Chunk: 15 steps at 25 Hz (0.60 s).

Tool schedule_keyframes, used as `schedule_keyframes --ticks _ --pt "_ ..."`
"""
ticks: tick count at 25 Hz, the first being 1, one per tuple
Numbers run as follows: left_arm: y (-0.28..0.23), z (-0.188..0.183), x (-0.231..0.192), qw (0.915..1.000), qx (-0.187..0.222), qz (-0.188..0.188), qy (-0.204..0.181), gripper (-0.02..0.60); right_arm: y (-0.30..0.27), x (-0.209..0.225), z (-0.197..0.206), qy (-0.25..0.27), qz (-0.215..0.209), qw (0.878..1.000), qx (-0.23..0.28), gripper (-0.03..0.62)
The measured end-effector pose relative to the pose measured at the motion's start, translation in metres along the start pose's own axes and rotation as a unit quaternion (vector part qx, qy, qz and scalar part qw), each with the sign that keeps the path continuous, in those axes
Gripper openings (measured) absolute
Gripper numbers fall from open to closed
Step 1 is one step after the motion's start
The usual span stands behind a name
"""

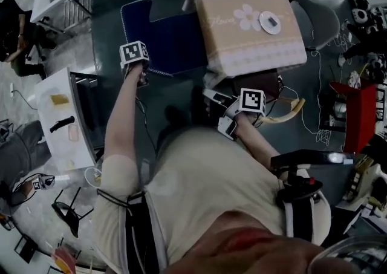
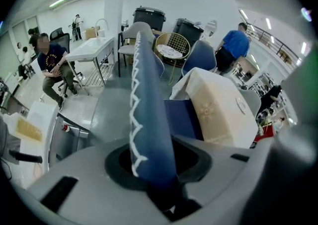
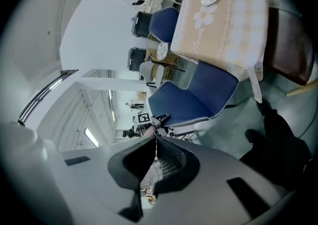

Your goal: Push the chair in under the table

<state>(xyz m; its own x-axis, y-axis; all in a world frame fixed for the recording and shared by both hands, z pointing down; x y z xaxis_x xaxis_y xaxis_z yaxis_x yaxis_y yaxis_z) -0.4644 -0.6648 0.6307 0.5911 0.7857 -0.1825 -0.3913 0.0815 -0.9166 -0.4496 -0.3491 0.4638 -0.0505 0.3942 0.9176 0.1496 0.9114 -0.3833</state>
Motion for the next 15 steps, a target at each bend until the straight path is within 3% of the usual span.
schedule_keyframes --ticks 3,10,14,15 --pt "0.002 0.002 0.002 0.9998 0.001 0.001 -0.022 0.115 0.001 0.007 0.013 0.004 -0.001 1.0 0.012 0.012" --pt "0.004 0.003 0.0 0.998 0.011 0.001 -0.063 0.117 -0.021 0.011 0.042 0.014 0.012 1.0 -0.018 0.012" --pt "-0.003 -0.002 0.011 0.9963 0.03 0.041 -0.07 0.118 -0.031 0.014 0.058 0.009 0.009 1.0 -0.026 0.012" --pt "-0.002 -0.001 0.007 0.9965 0.028 0.033 -0.072 0.12 -0.031 0.012 0.061 0.005 0.005 1.0 -0.025 0.012"
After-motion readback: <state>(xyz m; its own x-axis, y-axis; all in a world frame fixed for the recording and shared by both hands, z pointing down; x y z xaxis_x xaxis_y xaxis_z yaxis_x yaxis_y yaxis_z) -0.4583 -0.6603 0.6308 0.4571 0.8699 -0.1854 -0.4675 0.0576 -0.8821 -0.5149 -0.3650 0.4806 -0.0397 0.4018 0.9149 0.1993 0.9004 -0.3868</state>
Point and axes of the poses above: the fingertips, and each gripper's own axes: y backward along the fingers, x to its right, z out of its underside, the point moved 2 cm from there along y, backward along the fingers, and after that the axes turned 3 degrees about -y, right-handed, at the moved point
